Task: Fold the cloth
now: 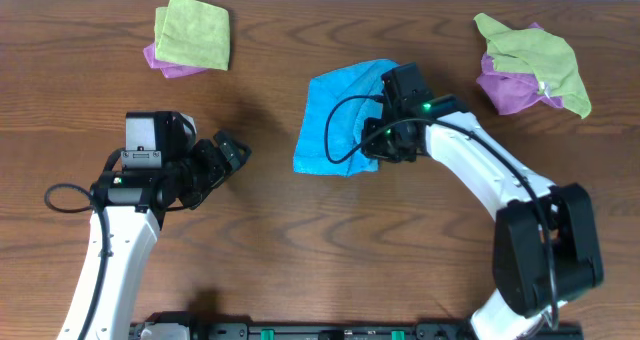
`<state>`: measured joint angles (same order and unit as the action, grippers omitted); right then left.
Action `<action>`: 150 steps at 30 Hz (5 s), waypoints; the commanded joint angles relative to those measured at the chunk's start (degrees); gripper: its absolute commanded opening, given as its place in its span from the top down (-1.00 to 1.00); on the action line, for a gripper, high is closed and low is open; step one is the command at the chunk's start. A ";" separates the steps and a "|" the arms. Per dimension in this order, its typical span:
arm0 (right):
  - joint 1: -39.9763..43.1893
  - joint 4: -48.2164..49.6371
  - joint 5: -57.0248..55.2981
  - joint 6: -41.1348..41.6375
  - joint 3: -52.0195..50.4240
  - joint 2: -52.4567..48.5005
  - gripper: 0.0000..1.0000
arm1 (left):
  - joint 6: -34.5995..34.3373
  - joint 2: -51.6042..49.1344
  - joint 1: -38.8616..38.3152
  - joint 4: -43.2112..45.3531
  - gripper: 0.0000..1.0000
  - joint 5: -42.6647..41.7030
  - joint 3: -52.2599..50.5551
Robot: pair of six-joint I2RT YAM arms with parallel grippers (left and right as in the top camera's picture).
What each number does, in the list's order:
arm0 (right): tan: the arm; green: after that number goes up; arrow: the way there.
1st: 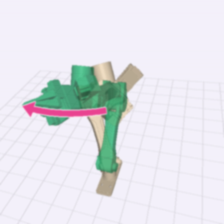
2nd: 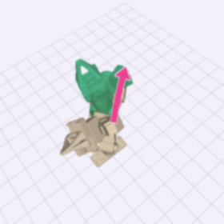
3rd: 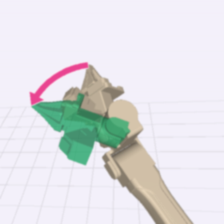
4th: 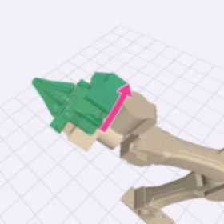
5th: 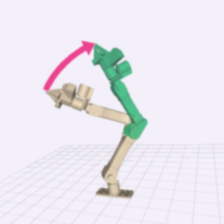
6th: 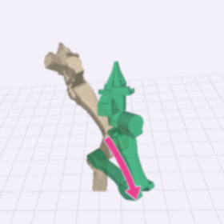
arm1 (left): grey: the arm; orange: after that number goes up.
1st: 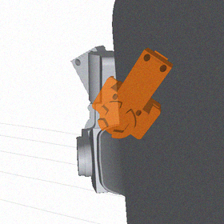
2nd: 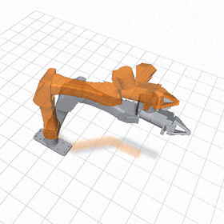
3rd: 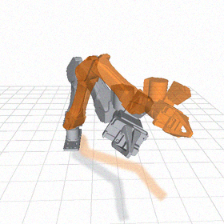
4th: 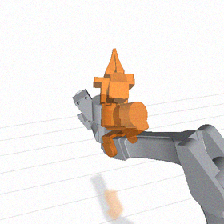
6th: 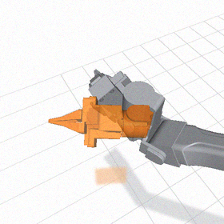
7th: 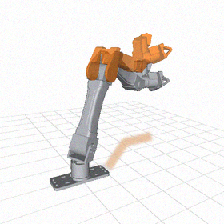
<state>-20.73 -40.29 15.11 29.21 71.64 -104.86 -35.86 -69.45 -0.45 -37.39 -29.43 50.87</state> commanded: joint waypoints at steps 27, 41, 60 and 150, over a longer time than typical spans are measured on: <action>2.73 -25.92 -35.78 13.27 -0.31 11.58 -0.09 | -11.13 -10.27 -7.56 8.17 -0.91 -0.68 0.83; 6.08 -31.93 -25.03 12.68 -3.61 16.24 -0.51 | -6.25 -10.34 -7.45 9.11 -0.91 -1.05 0.83; 24.06 -2.49 -1.14 5.64 -34.73 31.85 -0.35 | -2.67 -26.51 -10.14 19.54 -0.91 -18.25 0.55; 27.34 20.41 6.25 8.68 -35.89 16.65 0.63 | -5.88 -37.24 -20.09 38.95 0.89 -19.12 0.57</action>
<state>7.14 -19.86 22.24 36.51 36.14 -87.79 -43.03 -107.90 -21.08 1.56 -47.68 51.29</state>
